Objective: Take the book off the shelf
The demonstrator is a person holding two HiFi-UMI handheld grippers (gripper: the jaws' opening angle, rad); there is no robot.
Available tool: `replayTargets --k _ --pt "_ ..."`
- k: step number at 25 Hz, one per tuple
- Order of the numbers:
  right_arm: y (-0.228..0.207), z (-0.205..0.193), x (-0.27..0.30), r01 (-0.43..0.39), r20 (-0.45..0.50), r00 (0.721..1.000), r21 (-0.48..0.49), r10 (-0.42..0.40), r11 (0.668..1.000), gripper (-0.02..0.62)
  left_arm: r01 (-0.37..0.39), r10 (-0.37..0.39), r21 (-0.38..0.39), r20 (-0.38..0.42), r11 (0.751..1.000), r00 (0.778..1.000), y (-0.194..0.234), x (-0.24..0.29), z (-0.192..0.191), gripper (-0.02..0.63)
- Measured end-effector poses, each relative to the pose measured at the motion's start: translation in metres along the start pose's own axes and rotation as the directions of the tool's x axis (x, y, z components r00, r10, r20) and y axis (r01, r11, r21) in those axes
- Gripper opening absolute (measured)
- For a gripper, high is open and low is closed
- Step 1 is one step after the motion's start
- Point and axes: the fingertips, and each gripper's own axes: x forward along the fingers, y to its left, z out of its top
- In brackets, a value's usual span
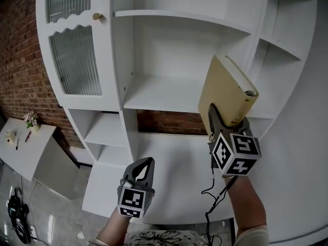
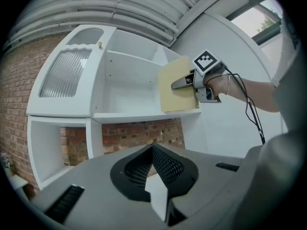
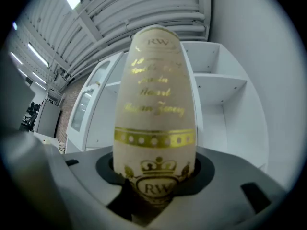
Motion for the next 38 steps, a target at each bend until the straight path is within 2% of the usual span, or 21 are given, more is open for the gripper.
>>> replayTargets --k 4,7,17,23,27,32,38 --pt "0.004 -0.009 -0.032 0.010 0.012 1.000 -0.017 -0.010 1.000 0.234 0.022 -0.022 -0.003 0.005 1.000 1.000 -0.015 -0.001 0.005 0.002" --pt "0.011 -0.029 -0.044 -0.001 -0.018 1.000 -0.005 0.001 1.000 0.233 0.027 -0.027 0.002 0.010 1.000 1.000 -0.019 -0.002 0.007 0.002" --pt "0.033 -0.148 -0.076 -0.022 -0.145 0.989 -0.058 0.014 0.998 0.233 0.029 -0.029 -0.015 0.003 0.999 1.000 -0.020 -0.003 -0.003 0.002" --pt "0.045 -0.209 -0.092 -0.042 -0.213 0.976 -0.019 0.037 0.999 0.233 0.009 -0.009 -0.024 -0.007 1.000 1.000 -0.008 0.001 -0.014 0.002" --pt "0.052 -0.224 -0.094 -0.050 -0.218 0.975 0.002 0.049 0.999 0.233 0.006 -0.006 -0.026 -0.027 1.000 1.000 -0.004 0.004 -0.025 0.002" --pt "0.051 -0.225 -0.088 -0.056 -0.210 0.976 0.037 0.063 0.998 0.233 0.012 -0.013 -0.023 -0.041 1.000 0.999 -0.003 0.009 -0.031 0.002" --pt "0.049 -0.221 -0.081 -0.062 -0.200 0.978 0.017 0.064 0.998 0.232 0.006 -0.008 -0.030 -0.047 1.000 0.999 0.004 0.014 -0.034 0.002"
